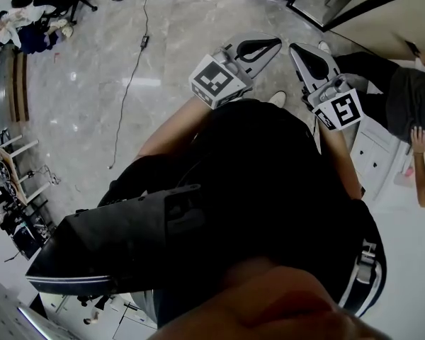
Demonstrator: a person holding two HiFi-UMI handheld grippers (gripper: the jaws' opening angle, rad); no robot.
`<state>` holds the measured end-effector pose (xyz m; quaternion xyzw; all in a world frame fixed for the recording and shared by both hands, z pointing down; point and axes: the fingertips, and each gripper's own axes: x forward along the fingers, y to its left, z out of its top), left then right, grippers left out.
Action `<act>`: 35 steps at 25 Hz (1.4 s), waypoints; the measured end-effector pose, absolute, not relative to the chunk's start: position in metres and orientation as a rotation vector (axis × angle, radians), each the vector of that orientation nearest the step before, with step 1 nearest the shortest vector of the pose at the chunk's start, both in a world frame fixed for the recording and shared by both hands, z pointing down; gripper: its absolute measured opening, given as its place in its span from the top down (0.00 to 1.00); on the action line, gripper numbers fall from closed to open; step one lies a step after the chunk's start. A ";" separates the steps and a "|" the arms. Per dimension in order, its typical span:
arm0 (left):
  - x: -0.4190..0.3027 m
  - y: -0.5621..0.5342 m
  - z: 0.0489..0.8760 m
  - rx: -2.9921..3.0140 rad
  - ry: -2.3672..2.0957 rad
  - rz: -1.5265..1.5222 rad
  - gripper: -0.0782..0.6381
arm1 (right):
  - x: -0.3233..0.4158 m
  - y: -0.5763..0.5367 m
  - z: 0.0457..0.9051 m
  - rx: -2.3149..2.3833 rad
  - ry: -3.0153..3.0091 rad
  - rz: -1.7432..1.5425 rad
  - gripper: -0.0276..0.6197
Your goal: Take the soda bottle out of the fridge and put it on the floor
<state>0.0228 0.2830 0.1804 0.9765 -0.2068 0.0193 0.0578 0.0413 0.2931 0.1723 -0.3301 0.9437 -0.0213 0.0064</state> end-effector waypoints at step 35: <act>0.080 0.208 0.178 2.917 -0.858 0.054 0.90 | 0.108 0.213 0.173 -0.915 2.981 -0.033 0.94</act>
